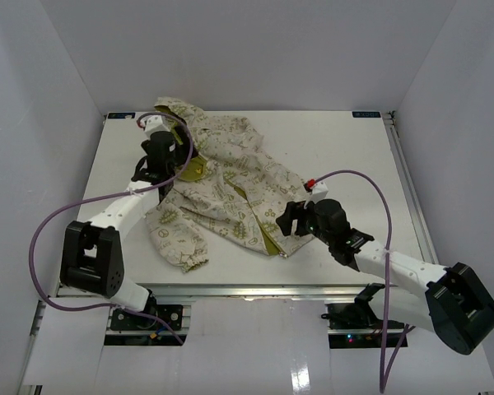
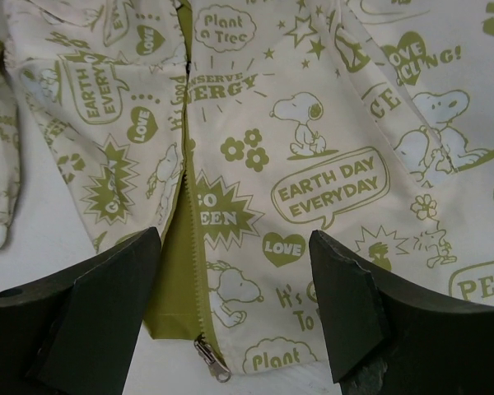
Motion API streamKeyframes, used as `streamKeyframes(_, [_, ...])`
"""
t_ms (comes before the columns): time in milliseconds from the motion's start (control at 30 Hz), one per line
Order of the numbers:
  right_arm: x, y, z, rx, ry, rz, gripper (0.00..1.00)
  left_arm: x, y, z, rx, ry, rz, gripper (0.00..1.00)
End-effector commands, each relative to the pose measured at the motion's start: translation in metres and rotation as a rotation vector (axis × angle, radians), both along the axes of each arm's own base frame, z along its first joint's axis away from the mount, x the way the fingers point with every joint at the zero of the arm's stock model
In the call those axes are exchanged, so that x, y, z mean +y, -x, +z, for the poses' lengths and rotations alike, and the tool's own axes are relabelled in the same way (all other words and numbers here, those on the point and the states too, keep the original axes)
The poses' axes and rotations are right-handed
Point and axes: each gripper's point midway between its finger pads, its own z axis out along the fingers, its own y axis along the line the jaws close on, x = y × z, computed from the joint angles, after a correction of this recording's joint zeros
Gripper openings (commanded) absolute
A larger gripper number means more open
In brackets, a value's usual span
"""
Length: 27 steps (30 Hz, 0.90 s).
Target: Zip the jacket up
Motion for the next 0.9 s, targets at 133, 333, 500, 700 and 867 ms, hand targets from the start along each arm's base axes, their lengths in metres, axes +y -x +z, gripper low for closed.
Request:
streamKeyframes(133, [0.02,-0.01,0.003,-0.052,0.066,0.08,0.73,-0.106,0.092,-0.005,0.069,-0.116,-0.362,0.87])
streamKeyframes(333, [0.025,-0.007,-0.02,-0.015,0.145,0.092,0.7,-0.105,0.115,-0.081,0.206,-0.113,-0.36,0.85])
streamKeyframes(500, [0.029,-0.005,-0.016,-0.026,0.133,0.108,0.7,-0.105,0.118,-0.123,0.327,-0.123,-0.336,0.82])
streamKeyframes(700, [0.032,-0.003,-0.009,-0.045,0.117,0.121,0.71,-0.089,0.134,-0.142,0.407,-0.152,-0.284,0.0])
streamKeyframes(867, [0.034,-0.003,-0.006,-0.054,0.113,0.125,0.71,-0.066,0.16,-0.096,0.256,-0.05,-0.22,0.0])
